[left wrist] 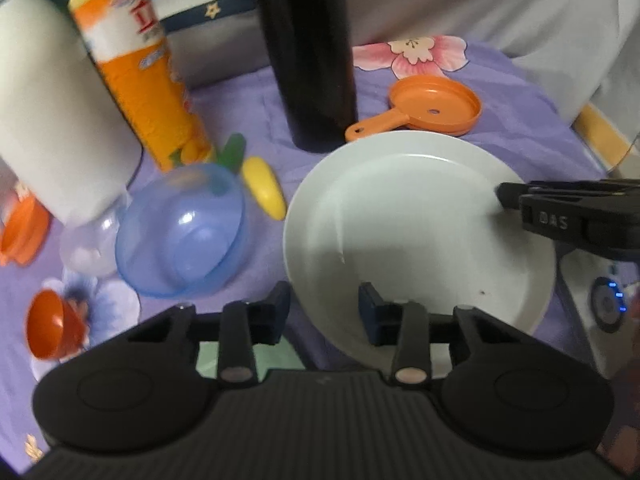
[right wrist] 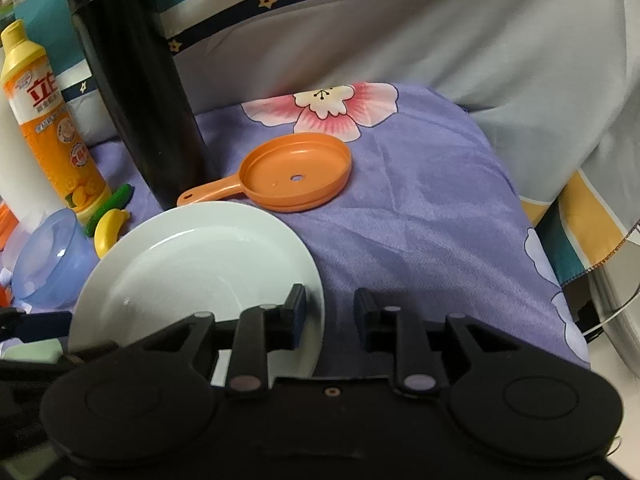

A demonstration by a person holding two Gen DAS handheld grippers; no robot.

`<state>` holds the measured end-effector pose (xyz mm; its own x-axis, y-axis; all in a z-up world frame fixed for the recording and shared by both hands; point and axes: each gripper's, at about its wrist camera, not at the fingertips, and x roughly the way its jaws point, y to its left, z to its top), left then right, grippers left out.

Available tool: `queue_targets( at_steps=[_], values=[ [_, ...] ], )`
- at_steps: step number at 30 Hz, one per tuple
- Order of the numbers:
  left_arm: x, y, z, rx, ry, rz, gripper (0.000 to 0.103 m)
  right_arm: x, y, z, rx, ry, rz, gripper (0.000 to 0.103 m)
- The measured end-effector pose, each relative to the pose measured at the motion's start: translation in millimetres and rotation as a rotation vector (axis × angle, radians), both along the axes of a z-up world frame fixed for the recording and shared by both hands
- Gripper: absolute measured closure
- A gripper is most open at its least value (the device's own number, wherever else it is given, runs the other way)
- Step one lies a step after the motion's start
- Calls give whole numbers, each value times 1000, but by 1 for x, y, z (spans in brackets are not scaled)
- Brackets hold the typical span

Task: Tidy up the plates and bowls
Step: 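Lift the white round plate by its rim with the right gripper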

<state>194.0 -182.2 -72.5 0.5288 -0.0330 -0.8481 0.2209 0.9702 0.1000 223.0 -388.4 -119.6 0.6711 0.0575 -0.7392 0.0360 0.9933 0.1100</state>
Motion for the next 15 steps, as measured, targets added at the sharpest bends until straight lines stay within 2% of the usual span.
queue_targets(
  at_steps=[4, 7, 11, 13, 14, 15],
  values=[
    [-8, 15, 5, -35, -2, 13, 66, 2, 1, 0, -4, 1, -4, 77],
    [-3, 24, 4, -84, 32, 31, 65, 0, 2, -1, -2, -9, -13, 77],
    [4, 24, 1, -91, 34, 37, 65, 1, 1, 0, 3, -9, -17, 77],
    [6, 20, -1, -89, 38, 18, 75, 1, 1, 0, 7, -8, -20, 77],
    [6, 17, -3, -72, 38, 16, 86, 0, 0, 0, 11, -7, -22, 77],
    [4, 15, -3, -45, 21, 21, 88, 0, 0, 1, 17, -3, -28, 76]
  ],
)
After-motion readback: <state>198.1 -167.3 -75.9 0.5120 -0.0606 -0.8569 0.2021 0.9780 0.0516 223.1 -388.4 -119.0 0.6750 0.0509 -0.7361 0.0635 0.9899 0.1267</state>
